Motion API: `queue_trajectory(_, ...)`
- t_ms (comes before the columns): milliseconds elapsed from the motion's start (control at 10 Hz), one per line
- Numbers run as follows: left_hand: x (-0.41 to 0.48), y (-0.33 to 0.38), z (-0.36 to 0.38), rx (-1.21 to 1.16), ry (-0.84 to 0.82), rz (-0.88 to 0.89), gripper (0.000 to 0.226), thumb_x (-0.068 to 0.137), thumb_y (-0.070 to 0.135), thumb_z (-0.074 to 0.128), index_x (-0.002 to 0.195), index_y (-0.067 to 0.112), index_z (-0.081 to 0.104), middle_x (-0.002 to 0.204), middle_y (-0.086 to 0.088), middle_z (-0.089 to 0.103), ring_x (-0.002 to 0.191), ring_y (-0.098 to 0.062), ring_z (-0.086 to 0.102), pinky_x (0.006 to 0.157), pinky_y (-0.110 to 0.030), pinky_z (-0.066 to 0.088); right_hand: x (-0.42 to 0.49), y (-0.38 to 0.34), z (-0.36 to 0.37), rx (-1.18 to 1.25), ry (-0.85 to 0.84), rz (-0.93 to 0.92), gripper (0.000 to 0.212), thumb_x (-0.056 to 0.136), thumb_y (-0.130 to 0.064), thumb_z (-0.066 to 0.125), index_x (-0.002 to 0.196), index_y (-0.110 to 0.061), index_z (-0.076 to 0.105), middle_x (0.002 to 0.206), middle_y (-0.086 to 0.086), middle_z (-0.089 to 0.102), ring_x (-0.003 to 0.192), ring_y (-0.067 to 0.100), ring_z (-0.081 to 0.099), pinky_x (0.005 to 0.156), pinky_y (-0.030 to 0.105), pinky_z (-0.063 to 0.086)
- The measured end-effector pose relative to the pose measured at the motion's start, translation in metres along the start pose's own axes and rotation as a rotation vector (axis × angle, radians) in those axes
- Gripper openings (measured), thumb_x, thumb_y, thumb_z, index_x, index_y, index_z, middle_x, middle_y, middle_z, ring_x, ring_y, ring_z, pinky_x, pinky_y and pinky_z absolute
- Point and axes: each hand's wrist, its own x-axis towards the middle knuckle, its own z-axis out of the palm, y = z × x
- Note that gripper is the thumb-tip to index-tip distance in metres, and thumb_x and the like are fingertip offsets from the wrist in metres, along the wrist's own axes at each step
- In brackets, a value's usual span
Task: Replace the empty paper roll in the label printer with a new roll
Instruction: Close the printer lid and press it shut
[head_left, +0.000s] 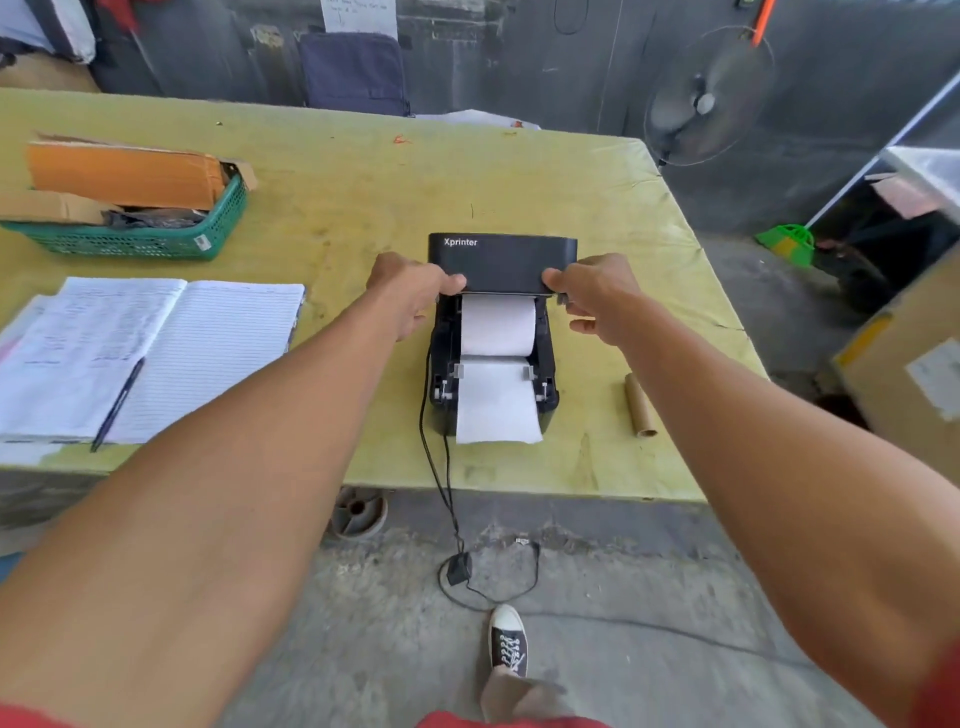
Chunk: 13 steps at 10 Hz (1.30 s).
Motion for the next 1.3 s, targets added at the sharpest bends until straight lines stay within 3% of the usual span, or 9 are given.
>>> queue_trajectory(200,-0.035,-0.043,0.005,-0.084,-0.123,-0.069,0.063,0.080,0.039,0.073,0.136,0.016,0.054,0.137,-0.005,0.060,0.126,-0.027,0.055,0.102,-0.046,0.045,-0.034,0.040,0.016,0.108,-0.030,0.067,0.059,0.084,-0.063,0.062,0.107,-0.009,0.056,0.102,0.006,0.061,0.085,0.021,0.058,0.072,0.035,0.048)
queue_trajectory(300,-0.039,-0.058,0.012,-0.116,-0.126,-0.085,0.064,0.083,0.053,0.063,0.136,0.017,0.054,0.134,-0.004,0.058,0.122,-0.027,0.053,0.095,-0.044,0.042,-0.041,0.058,0.022,0.063,-0.005,0.081,0.060,0.088,-0.064,0.054,0.106,-0.007,0.058,0.089,0.004,0.055,0.070,0.017,0.047,0.061,0.031,0.039)
queue_trajectory(500,-0.031,-0.086,0.021,-0.039,-0.005,-0.075,0.021,0.096,0.033,0.056,0.107,0.015,0.057,0.108,-0.007,0.054,0.098,-0.026,0.052,0.084,-0.036,0.040,-0.041,0.085,0.027,-0.075,0.035,0.108,0.037,0.096,-0.042,0.052,0.077,-0.010,0.050,0.069,0.001,0.045,0.058,0.017,0.041,0.049,0.032,0.027)
queue_trajectory(700,-0.020,-0.090,0.019,-0.028,0.095,-0.119,0.025,0.088,0.020,0.070,0.106,0.005,0.059,0.115,-0.013,0.063,0.100,-0.028,0.061,0.083,-0.034,0.050,-0.037,0.088,0.029,-0.047,0.073,0.120,0.040,0.091,-0.033,0.059,0.062,-0.013,0.040,0.061,0.002,0.041,0.051,0.020,0.034,0.047,0.030,0.026)
queue_trajectory(900,-0.020,-0.095,0.016,0.052,0.151,-0.164,0.049,0.084,0.025,0.080,0.122,0.001,0.064,0.123,-0.015,0.068,0.102,-0.030,0.070,0.091,-0.039,0.058,-0.039,0.103,0.034,-0.132,0.144,0.060,0.049,0.094,-0.036,0.061,0.056,-0.010,0.044,0.060,0.005,0.046,0.066,0.028,0.043,0.052,0.032,0.031)
queue_trajectory(1000,-0.020,-0.095,0.013,-0.023,0.051,-0.197,0.051,0.086,0.024,0.078,0.127,-0.002,0.059,0.125,-0.015,0.068,0.107,-0.030,0.070,0.091,-0.038,0.056,-0.039,0.106,0.034,-0.130,0.137,0.050,0.045,0.094,-0.040,0.061,0.079,0.001,0.068,0.083,0.018,0.069,0.082,0.036,0.064,0.072,0.040,0.050)
queue_trajectory(1100,-0.021,-0.096,0.015,-0.064,0.051,-0.241,0.057,0.087,0.019,0.078,0.132,-0.004,0.053,0.130,-0.015,0.065,0.110,-0.031,0.069,0.083,-0.032,0.051,-0.041,0.108,0.034,-0.106,0.126,0.070,0.047,0.094,-0.042,0.061,0.105,0.003,0.071,0.100,0.021,0.073,0.095,0.039,0.070,0.086,0.050,0.055)
queue_trajectory(1200,-0.021,-0.094,0.015,0.010,0.043,-0.194,0.056,0.089,0.026,0.074,0.133,-0.001,0.054,0.131,-0.015,0.065,0.112,-0.030,0.068,0.093,-0.037,0.055,-0.040,0.108,0.034,-0.105,0.116,0.098,0.048,0.094,-0.044,0.061,0.108,0.001,0.070,0.100,0.016,0.073,0.093,0.038,0.071,0.090,0.051,0.056)
queue_trajectory(1300,-0.026,-0.090,0.009,0.079,0.023,-0.173,0.053,0.089,0.029,0.072,0.131,0.001,0.056,0.126,-0.014,0.067,0.111,-0.027,0.068,0.083,-0.036,0.058,-0.040,0.106,0.035,-0.083,0.108,0.133,0.045,0.093,-0.046,0.062,0.103,-0.002,0.069,0.079,0.007,0.067,0.090,0.036,0.072,0.090,0.051,0.056)
